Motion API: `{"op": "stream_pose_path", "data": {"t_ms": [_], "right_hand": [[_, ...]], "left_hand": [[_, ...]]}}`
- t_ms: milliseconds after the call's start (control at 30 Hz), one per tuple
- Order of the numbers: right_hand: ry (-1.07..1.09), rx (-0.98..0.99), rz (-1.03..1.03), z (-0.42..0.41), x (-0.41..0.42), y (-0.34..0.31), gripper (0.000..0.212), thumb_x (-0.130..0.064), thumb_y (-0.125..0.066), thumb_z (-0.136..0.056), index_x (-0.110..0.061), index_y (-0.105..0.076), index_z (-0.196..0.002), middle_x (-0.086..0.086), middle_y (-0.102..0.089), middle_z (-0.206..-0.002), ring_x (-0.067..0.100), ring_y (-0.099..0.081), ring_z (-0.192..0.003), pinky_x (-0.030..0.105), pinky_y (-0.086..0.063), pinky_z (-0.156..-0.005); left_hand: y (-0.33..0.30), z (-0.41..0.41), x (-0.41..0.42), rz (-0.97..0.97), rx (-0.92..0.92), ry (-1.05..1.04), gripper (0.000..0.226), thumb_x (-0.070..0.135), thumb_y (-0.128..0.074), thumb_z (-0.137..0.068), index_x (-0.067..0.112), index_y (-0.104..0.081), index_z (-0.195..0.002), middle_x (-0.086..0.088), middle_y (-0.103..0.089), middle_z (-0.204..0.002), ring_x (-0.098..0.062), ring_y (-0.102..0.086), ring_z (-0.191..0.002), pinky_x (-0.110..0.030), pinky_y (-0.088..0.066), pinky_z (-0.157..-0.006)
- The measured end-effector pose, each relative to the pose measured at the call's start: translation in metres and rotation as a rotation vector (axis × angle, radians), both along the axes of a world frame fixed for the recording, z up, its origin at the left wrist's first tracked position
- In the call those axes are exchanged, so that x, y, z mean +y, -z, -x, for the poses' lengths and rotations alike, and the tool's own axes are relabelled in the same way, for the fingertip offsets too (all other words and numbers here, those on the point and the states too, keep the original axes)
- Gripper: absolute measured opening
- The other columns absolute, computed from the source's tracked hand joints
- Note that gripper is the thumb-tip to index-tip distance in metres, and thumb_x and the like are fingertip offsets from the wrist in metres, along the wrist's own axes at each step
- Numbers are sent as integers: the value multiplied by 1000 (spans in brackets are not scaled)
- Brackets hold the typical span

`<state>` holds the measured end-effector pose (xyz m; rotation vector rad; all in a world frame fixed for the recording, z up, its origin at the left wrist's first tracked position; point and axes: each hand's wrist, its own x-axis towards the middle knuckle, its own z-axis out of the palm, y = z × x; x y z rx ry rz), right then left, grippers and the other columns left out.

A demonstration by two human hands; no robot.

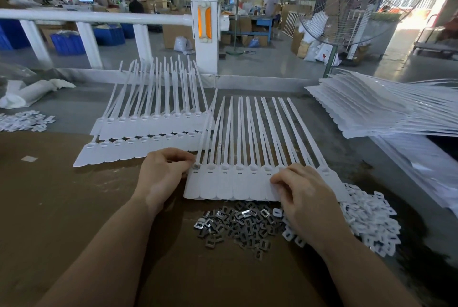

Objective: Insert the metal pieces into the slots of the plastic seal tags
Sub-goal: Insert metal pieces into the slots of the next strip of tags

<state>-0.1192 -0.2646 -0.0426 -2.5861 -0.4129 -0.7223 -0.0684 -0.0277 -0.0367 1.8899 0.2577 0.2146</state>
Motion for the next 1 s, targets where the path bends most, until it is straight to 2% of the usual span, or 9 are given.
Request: {"op": "stream_pose_path", "data": {"t_ms": [167, 400, 667, 733, 800, 867, 933, 1000], "right_hand": [[-2, 8, 3, 0, -1, 0, 7, -3, -65, -82, -9, -67, -82, 1, -64, -84, 18, -56, -82, 25, -43, -74], [-7, 12, 0, -1, -2, 0, 6, -3, -65, -83, -9, -67, -83, 1, -64, -84, 19, -56, -83, 27, -45, -74], [-6, 5, -1, 0, -2, -1, 6, -3, -66, -81, -9, -67, -81, 1, -64, -83, 18, -57, -82, 24, -43, -74], [-7, 5, 0, 0, -2, -1, 7, -2, -66, -81, -9, -67, -81, 1, -64, -83, 18, -57, -82, 24, -43, -74], [-8, 7, -2, -1, -2, 0, 7, -2, -65, -81, -9, -67, -81, 1, -64, -83, 18, -57, -82, 25, -44, -74], [-11, 14, -16, -1, -2, 0, 7, -2, -65, -82, -8, -67, -82, 1, -64, -83, 18, -56, -83, 27, -46, -74], [-13, 13, -21, -1, -2, 0, 7, -1, -65, -81, -8, -67, -81, 1, -64, -83, 19, -56, -82, 29, -47, -73], [-14, 8, -14, -1, -2, 0, 8, -1, -66, -81, -8, -67, -81, 1, -64, -82, 19, -56, -82, 30, -48, -72]], "left_hand": [[1, 0, 0, -48, 14, 18, 19, 8, -64, -84, 23, -74, -80, 10, -66, -89, -6, -57, -86, -19, -43, -67], [-1, 3, 0, -160, -29, 44, 5, 22, -73, -80, 26, -71, -78, 11, -65, -82, -2, -56, -80, -17, -37, -61], [0, 2, -2, -223, -40, 21, 2, 23, -72, -81, 22, -71, -83, 12, -64, -84, -3, -55, -80, -17, -38, -61], [0, 3, -1, -187, -28, 23, 2, 22, -73, -80, 21, -72, -81, 9, -65, -83, -5, -58, -79, -17, -41, -57], [0, 3, 1, -109, -14, 30, 2, 22, -73, -81, 21, -72, -81, 4, -67, -81, -19, -61, -72, -18, -46, -46], [0, 4, 2, -46, -8, 31, 3, 22, -71, -83, 21, -72, -80, -2, -69, -80, -30, -60, -68, -21, -46, -44], [0, 4, 2, -27, -8, 27, 5, 22, -70, -83, 21, -72, -79, -4, -69, -82, -22, -61, -71, -23, -47, -54], [0, 4, 1, -40, -6, 35, 5, 22, -71, -83, 23, -71, -77, 2, -68, -84, -9, -60, -75, -19, -44, -59]]}}
